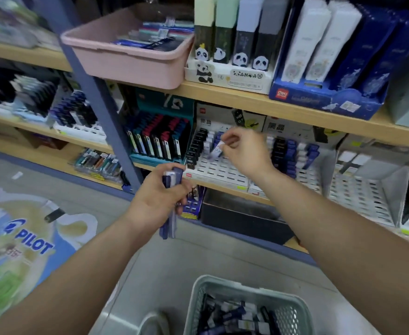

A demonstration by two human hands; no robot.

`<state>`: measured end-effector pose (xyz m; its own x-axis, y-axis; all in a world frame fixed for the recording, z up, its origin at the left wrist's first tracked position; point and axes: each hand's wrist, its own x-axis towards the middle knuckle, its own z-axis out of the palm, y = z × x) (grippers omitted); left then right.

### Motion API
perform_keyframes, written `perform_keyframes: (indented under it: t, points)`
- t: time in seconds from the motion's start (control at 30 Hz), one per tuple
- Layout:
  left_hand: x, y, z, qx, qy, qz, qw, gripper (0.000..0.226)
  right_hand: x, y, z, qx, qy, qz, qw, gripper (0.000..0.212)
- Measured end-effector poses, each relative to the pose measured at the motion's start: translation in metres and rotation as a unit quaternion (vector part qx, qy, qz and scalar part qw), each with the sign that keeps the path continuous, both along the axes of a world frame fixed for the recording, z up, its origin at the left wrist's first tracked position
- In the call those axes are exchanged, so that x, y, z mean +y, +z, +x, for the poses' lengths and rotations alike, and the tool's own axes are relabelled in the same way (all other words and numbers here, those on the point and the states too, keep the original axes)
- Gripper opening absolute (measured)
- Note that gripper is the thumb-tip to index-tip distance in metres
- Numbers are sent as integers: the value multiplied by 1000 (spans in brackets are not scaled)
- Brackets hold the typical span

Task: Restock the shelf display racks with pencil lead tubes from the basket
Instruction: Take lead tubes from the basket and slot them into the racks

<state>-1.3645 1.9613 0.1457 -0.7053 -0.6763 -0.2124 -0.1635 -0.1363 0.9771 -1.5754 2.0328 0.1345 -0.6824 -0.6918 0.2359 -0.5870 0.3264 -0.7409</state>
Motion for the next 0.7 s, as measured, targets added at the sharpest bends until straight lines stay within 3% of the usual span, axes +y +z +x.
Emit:
perform_keyframes:
  t: [0.23, 0.57, 0.7]
  points:
    - [-10, 2, 21, 7, 9, 4, 1000, 24, -21, -34, -20, 21, -33, 2, 999, 10]
    - [-14, 8, 32, 23, 22, 34, 999, 24, -38, -49, -15, 193, 47, 79, 977, 23]
    - [-15, 11, 34, 35, 20, 56, 998, 28, -38, -51, -8, 150, 48, 144, 977, 32]
